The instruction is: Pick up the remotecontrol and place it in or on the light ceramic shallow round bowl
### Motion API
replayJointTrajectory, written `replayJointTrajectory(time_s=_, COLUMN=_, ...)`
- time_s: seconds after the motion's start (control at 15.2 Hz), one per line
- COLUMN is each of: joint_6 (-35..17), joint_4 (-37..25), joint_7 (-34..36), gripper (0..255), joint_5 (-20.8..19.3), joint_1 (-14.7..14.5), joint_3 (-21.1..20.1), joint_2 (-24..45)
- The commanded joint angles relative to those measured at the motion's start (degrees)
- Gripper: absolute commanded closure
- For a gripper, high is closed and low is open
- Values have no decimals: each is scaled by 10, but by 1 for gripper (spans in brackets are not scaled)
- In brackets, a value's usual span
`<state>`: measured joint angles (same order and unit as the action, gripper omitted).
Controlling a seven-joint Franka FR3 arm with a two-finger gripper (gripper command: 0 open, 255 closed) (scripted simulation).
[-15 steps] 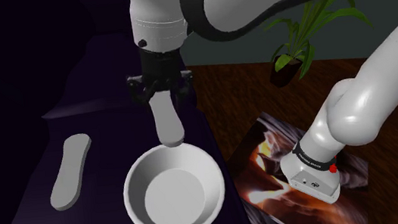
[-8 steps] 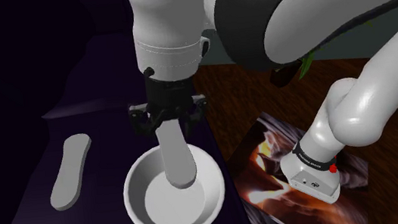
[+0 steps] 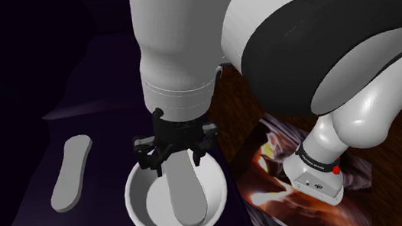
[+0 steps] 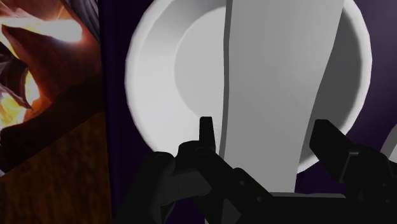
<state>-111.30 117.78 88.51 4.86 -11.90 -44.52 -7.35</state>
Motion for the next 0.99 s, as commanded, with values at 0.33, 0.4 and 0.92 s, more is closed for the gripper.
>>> replayJointTrajectory(time_s=0.33, joint_6=-54, joint_4=38, joint_7=11, gripper=255, joint_5=-13, joint_1=-1, joint_3=-8, joint_2=20)
replayJointTrajectory(time_s=0.4, joint_6=-61, joint_4=43, joint_7=13, gripper=255, joint_5=-15, joint_1=-1, joint_3=-9, joint_2=24)
replayJointTrajectory(time_s=0.92, joint_6=-84, joint_4=57, joint_7=20, gripper=255, joint_5=-24, joint_1=-1, joint_3=-12, joint_2=35)
